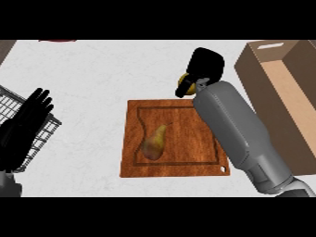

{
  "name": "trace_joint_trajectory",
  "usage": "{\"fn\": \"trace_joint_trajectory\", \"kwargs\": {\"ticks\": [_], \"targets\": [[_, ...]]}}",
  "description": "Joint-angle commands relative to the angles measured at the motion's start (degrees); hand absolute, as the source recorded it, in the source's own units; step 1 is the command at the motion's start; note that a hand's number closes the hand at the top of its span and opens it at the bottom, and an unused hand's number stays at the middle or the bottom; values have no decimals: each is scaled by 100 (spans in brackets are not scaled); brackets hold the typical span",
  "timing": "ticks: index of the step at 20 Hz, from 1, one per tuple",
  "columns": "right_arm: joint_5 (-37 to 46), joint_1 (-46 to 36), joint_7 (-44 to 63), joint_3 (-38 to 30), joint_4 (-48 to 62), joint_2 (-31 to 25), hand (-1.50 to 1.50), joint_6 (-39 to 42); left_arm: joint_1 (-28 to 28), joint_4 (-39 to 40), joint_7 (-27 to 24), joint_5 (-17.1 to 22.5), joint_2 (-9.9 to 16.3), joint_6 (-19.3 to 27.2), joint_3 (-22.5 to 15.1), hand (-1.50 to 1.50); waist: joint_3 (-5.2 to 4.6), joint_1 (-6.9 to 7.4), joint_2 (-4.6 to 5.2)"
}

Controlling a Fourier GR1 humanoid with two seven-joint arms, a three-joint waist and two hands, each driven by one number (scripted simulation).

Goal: Pick the lemon from the cutting board and place it in the cardboard box

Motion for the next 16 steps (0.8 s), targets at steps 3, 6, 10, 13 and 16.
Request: {"fn": "trace_joint_trajectory", "kwargs": {"ticks": [3,6,10,13,16], "targets": [[498,-222,681,397,-1299,47,150,109,237,-44,30,121,137,-41,282,0,-5,-102,-65],[759,-623,1170,331,-1665,-83,150,303,-69,253,5,28,139,-7,249,0,-5,-118,-41],[1065,-1141,1543,23,-2010,-626,150,644,138,-143,16,8,-98,125,106,0,-4,-100,-55],[1337,-835,1885,-3,-2453,-579,150,611,66,-45,97,31,79,51,228,0,-2,-133,-54],[1470,-791,1748,-283,-2378,-1023,150,798,318,-365,123,201,221,-160,328,0,-1,-75,-51]]}}
